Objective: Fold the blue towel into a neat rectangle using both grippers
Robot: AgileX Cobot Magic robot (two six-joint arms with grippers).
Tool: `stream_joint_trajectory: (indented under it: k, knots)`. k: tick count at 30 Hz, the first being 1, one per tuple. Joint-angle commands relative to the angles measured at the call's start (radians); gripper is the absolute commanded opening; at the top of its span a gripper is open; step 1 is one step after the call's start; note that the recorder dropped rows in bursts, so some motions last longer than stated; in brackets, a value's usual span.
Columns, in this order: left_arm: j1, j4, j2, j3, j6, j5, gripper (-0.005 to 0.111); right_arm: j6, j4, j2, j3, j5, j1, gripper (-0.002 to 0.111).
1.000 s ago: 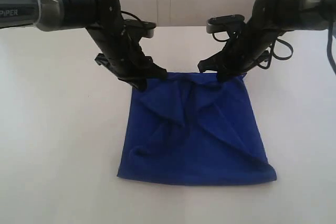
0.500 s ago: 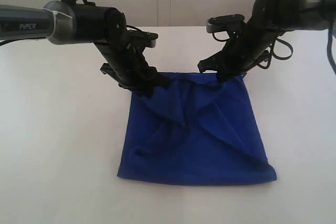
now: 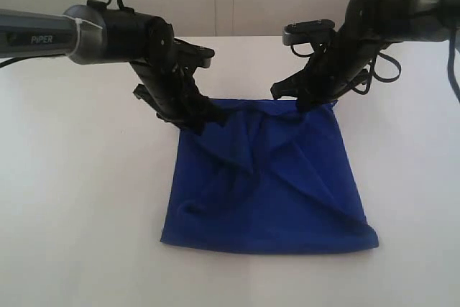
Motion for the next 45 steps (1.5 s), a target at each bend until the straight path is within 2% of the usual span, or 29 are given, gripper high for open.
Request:
stream_joint_trajectory:
  k: [1,8,13,24,28,32,34,36,39,42,45]
  knots:
    - [-0.002,0.003,0.014,0.006,-0.016,0.006,0.039,-0.006,-0.009,-0.01,0.005,-0.004,-0.005,0.0]
    - [-0.002,0.002,0.015,0.006,-0.027,0.005,0.039,-0.006,-0.009,-0.01,0.005,-0.004,-0.005,0.0]
    - [-0.002,0.0,0.015,0.006,-0.03,0.005,0.033,-0.006,-0.009,-0.01,0.005,-0.004,-0.005,0.0]
    - [-0.002,0.0,0.015,0.006,-0.03,0.011,0.0,-0.006,-0.009,-0.01,0.005,-0.013,-0.005,0.0]
    - [-0.002,0.0,0.015,0.004,-0.03,0.011,0.0,-0.006,-0.009,-0.01,0.005,-0.021,-0.005,0.0]
    - [-0.002,0.017,-0.073,0.004,0.012,0.021,0.0,-0.006,-0.009,-0.027,0.005,-0.05,-0.005,0.0]
    - [-0.001,0.11,-0.13,0.004,0.012,0.063,0.0,-0.006,-0.022,-0.065,0.005,-0.045,-0.005,0.0]
    - [0.002,0.139,-0.164,0.004,0.014,0.11,0.0,-0.006,-0.05,-0.1,0.005,-0.029,-0.005,0.0]
    - [-0.003,0.134,-0.236,0.004,0.104,0.217,0.0,-0.006,-0.111,-0.186,0.005,0.053,-0.005,0.0]
    - [-0.013,0.127,-0.309,0.004,0.127,0.27,0.0,-0.009,-0.125,-0.296,0.066,0.074,-0.005,0.0]
    - [-0.013,0.025,-0.392,0.015,0.211,0.337,0.0,-0.014,-0.125,-0.443,0.188,0.074,-0.003,0.0]
